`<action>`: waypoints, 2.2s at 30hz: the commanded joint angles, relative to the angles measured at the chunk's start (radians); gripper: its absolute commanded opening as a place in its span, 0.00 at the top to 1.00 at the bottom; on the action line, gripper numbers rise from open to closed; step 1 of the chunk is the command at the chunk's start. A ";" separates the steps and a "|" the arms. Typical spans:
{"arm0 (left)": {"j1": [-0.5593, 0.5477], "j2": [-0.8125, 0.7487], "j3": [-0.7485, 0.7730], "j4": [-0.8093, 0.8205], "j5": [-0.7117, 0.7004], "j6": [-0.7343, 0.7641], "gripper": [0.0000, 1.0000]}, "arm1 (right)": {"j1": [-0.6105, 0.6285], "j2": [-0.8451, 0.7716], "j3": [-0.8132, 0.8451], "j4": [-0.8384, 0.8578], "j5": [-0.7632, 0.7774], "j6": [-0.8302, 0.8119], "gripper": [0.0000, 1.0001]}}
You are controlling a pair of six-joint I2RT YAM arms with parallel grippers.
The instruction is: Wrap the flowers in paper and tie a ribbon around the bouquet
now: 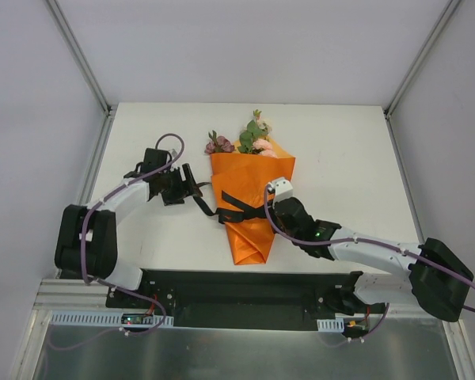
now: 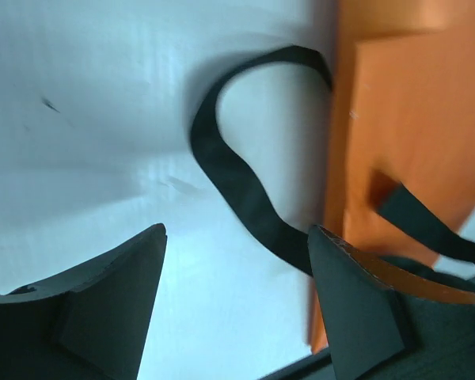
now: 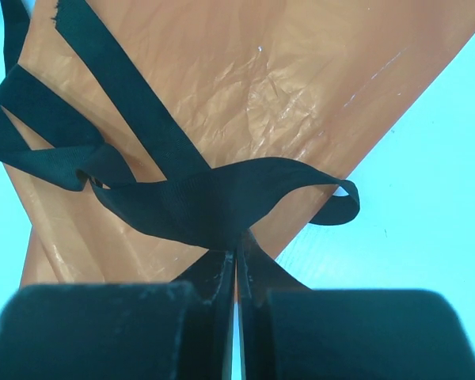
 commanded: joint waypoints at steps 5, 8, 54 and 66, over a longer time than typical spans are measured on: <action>-0.025 0.265 0.233 -0.066 -0.268 0.043 0.25 | 0.004 0.002 0.065 -0.072 -0.016 0.012 0.99; -0.053 0.348 0.279 -0.079 -0.288 0.051 0.30 | 0.002 0.010 0.080 -0.099 -0.016 0.011 1.00; 0.056 0.114 0.206 -0.214 -0.203 0.064 0.70 | -0.384 0.398 0.757 -1.080 -0.565 -0.195 1.00; -0.278 -0.040 0.165 -0.166 -0.067 0.850 0.23 | -0.384 0.423 0.778 -1.030 -0.659 -0.264 1.00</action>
